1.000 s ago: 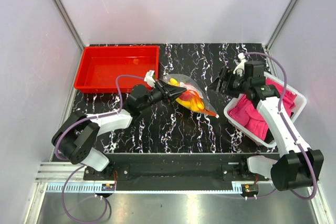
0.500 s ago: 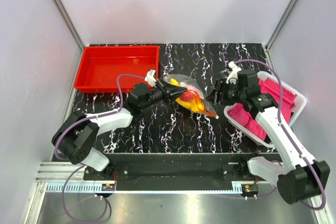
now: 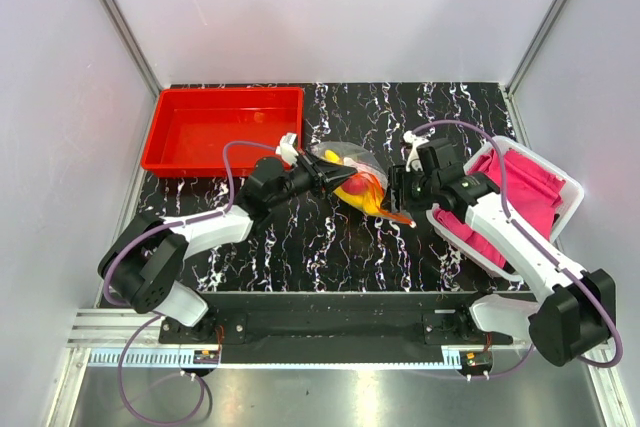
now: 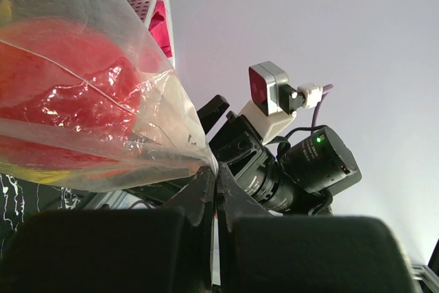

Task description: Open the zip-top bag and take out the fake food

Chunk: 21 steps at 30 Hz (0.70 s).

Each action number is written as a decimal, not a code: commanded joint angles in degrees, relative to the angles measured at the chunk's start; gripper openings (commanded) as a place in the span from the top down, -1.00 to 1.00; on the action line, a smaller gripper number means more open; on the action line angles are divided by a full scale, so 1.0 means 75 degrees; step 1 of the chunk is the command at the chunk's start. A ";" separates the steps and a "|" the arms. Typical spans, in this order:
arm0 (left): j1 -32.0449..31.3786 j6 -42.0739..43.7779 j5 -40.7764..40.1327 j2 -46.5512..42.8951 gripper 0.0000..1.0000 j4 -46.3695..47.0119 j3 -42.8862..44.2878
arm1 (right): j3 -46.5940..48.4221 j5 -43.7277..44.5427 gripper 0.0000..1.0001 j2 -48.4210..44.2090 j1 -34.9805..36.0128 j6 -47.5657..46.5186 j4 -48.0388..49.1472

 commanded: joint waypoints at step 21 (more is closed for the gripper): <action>0.0001 0.0003 -0.0084 -0.0152 1.00 0.0342 0.0434 | -0.1695 0.0551 -0.40 -0.0380 0.0262 0.0113 0.3754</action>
